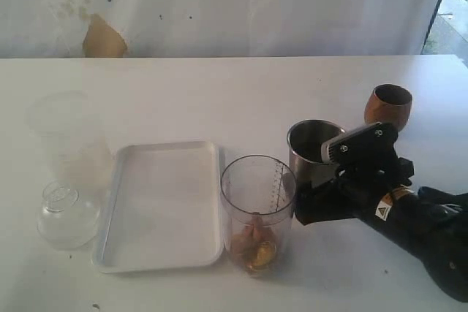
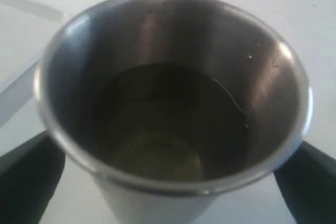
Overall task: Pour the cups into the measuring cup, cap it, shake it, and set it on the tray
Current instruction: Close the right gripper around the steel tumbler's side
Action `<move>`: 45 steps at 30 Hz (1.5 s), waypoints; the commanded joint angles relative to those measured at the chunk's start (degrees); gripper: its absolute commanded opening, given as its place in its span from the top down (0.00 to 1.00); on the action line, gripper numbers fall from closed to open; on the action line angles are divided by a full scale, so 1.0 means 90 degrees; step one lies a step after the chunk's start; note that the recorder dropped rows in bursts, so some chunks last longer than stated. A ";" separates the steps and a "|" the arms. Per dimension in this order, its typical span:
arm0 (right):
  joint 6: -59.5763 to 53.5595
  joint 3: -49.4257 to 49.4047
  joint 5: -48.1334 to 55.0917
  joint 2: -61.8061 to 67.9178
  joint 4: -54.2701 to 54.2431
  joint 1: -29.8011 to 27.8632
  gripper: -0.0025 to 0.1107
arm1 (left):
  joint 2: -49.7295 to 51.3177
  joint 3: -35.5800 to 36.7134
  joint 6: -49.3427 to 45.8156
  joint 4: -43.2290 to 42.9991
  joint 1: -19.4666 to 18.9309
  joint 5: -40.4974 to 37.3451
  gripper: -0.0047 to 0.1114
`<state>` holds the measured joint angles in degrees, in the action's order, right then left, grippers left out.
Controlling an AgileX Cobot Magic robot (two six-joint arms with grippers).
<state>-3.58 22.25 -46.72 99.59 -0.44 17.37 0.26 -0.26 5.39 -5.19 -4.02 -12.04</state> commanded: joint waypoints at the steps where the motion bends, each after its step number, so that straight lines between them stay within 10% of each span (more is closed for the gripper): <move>1: -0.0025 -0.0044 -0.0957 0.0511 -0.0187 0.0033 0.05 | -0.0029 0.0029 0.0017 0.0003 0.0019 0.0048 0.95; 8: -0.0025 0.0003 -0.2579 0.1551 -0.0187 0.0033 0.05 | -0.0029 0.0029 0.0017 0.0003 0.0019 0.0048 0.95; 38: 0.0263 0.0573 -0.2582 0.1993 -0.0307 0.0033 0.05 | -0.0029 0.0029 0.0017 0.0003 0.0019 0.0048 0.95; 41: 0.0263 0.0587 -0.2582 0.1993 -0.0600 0.0033 0.13 | -0.0029 0.0029 0.0017 0.0003 0.0019 0.0048 0.95; 45: 0.0263 0.0587 -0.2582 0.1993 -0.0640 0.0033 0.49 | -0.0029 0.0029 0.0017 0.0003 0.0019 0.0048 0.95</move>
<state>-1.47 27.17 -68.97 117.48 -4.95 17.63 0.26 -0.26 5.39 -5.19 -4.02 -12.04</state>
